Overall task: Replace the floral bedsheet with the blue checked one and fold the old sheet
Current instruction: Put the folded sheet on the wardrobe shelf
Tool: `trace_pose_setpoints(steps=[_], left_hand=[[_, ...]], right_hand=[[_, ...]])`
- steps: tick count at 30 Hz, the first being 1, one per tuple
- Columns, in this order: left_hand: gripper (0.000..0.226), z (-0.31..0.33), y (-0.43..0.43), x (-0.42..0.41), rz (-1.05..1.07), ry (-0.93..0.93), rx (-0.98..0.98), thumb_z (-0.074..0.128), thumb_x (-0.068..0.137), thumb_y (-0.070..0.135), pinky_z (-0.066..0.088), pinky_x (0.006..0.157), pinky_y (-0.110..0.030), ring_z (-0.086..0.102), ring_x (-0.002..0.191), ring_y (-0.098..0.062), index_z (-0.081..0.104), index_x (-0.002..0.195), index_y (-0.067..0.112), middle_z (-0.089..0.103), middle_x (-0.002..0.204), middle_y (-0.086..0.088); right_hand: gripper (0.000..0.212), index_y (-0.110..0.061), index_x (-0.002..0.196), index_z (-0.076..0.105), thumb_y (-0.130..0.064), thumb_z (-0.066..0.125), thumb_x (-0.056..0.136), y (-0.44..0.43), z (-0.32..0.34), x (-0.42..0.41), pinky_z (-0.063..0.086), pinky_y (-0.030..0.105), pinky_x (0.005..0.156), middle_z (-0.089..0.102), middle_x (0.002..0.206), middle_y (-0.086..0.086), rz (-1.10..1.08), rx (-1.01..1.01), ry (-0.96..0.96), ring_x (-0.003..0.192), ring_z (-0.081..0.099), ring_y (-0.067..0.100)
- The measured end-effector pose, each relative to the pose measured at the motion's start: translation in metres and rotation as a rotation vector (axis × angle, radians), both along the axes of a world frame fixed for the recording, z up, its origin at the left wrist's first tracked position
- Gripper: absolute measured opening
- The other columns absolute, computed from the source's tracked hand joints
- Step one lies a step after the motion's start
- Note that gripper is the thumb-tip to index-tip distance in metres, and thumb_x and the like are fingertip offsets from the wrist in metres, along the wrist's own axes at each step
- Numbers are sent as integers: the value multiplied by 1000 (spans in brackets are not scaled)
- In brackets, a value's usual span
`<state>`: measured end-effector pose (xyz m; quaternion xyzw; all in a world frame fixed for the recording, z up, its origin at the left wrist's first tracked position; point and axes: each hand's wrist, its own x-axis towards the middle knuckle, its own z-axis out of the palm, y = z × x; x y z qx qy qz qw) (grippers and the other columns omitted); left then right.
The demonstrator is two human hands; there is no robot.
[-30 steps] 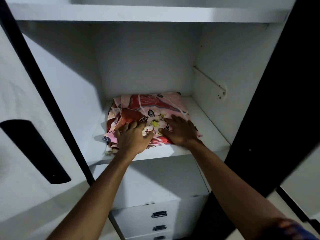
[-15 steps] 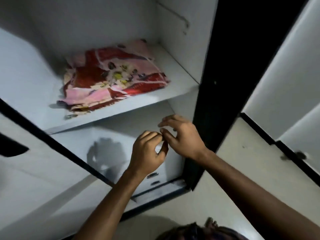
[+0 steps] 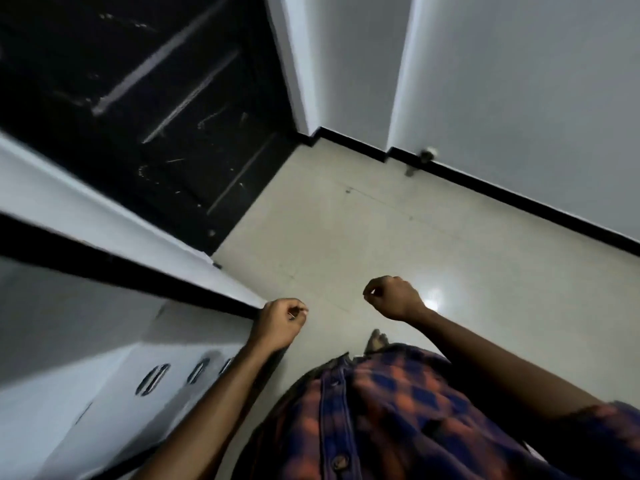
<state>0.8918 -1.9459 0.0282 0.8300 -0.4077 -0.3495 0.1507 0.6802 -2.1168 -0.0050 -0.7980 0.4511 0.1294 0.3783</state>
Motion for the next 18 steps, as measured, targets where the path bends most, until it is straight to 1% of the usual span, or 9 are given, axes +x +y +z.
trace_pose_setpoints(steps=[2,3,6,7,9,11,13,15,18], left_hand=[[5,-16,-51,-16,-54,-1,61,71,86,26,55,79,-27,70,85,-9,75,85,26,76,89,11],[7,-21,-78,-26,-85,6,103,71,86,26,54,80,-26,70,85,-9,74,81,29,76,88,12],[20,-37,-148,-50,-178,13,206,71,86,25,53,81,-27,70,86,-13,67,70,36,75,84,11],[19,-43,-172,-61,-236,9,235,70,86,25,53,80,-27,69,86,-14,68,70,36,74,83,10],[12,-44,-221,-87,-366,3,297,68,87,25,49,75,-25,68,85,-15,71,78,33,72,81,9],[9,-46,-267,-112,-470,5,304,66,88,24,45,73,-24,66,84,-16,73,85,30,70,80,8],[10,-51,-315,-142,-587,5,306,66,89,24,49,76,-25,67,84,-16,73,85,29,71,81,8],[11,-57,-358,-167,-679,11,320,66,88,24,53,80,-28,69,83,-15,72,82,30,73,81,7],[16,-69,-426,-218,-815,35,318,66,87,22,56,82,-31,70,79,-15,71,76,33,73,78,8]], right_hand=[[14,-36,92,73,-34,59,89,-33,-19,-46,52,30,82,75,99,-6,-167,75,21,99,66,20],[13,-36,88,71,-32,59,88,-47,-26,-68,52,30,83,75,98,-5,-254,116,27,98,67,19],[10,-33,86,70,-31,61,88,-74,-46,-131,53,30,82,76,95,-4,-503,242,32,94,68,19],[11,-30,88,72,-31,61,88,-81,-51,-152,53,30,82,76,93,-3,-588,274,30,93,69,19],[14,-26,91,73,-31,61,87,-91,-61,-191,55,31,83,76,85,-3,-748,338,13,87,71,19],[16,-24,92,74,-30,60,86,-97,-69,-223,54,30,80,76,80,-3,-883,376,-12,80,71,17],[15,-24,90,74,-31,61,86,-104,-75,-253,53,28,80,76,80,-4,-1029,401,-36,80,70,16],[13,-26,87,74,-32,62,86,-111,-78,-273,54,30,84,75,79,-5,-1150,413,-60,83,71,17],[12,-27,82,73,-32,62,86,-125,-78,-309,55,32,84,75,77,-8,-1356,406,-91,79,70,14]])
